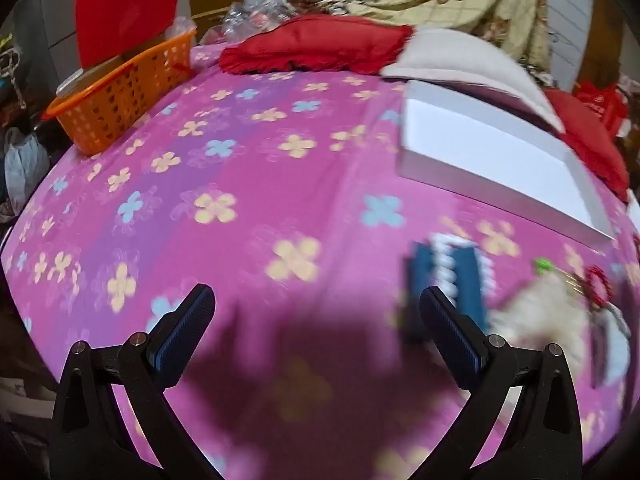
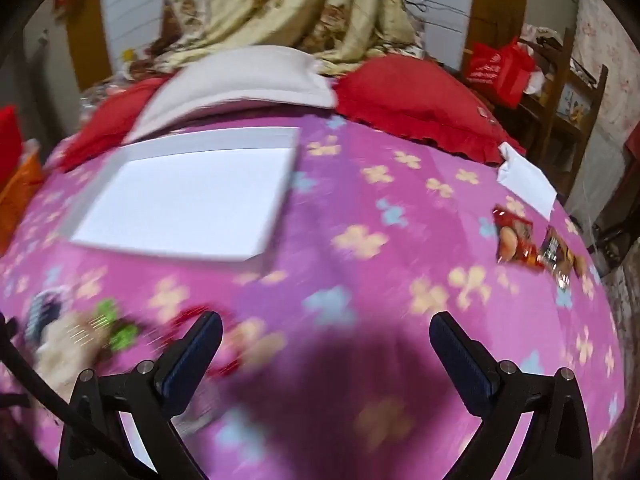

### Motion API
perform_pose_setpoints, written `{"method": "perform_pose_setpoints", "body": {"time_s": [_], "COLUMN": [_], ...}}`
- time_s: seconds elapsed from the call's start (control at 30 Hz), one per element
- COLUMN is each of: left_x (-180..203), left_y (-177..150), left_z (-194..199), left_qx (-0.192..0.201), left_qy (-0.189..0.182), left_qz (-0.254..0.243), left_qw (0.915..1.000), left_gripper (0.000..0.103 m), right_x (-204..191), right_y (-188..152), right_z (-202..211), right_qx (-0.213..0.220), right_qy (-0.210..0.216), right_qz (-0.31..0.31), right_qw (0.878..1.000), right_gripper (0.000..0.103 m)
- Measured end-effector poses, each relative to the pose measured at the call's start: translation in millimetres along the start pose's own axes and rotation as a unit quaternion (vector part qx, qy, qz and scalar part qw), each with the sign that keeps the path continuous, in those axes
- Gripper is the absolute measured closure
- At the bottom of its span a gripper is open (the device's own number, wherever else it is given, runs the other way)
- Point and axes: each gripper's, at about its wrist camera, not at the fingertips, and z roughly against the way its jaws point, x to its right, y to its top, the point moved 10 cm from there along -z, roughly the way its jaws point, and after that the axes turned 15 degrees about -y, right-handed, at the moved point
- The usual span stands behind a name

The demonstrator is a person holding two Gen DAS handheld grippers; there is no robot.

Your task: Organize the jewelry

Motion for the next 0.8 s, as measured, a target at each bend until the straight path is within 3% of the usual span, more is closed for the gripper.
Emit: {"method": "perform_pose_setpoints", "body": {"time_s": [0.23,0.37,0.8], "left_x": [52.9,72.9,98.4], "left_y": [-11.4,-13.6,-9.6], "left_z": [36.3,60.7,119.0], "left_qx": [0.004,0.008,0.049], "left_qy": [-0.021,-0.044,-0.047], "left_qz": [-0.029,-0.019,-0.035], "left_qw": [0.9994,0.9988,0.9971], "left_gripper": [0.001,0.001,0.001], "right_x": [-54.7,-76.8,-62.5], "right_y": [-28.0,-38.1,-37.6], "right_z": [73.8,103.3,158.1], "right_qx": [0.016,0.025,0.067], "right_qy": [0.063,0.073,0.074], "right_qz": [-0.015,-0.003,-0.020], "right_qw": [0.998,0.997,0.995], "right_gripper": [0.000,0.000,0.000]}}
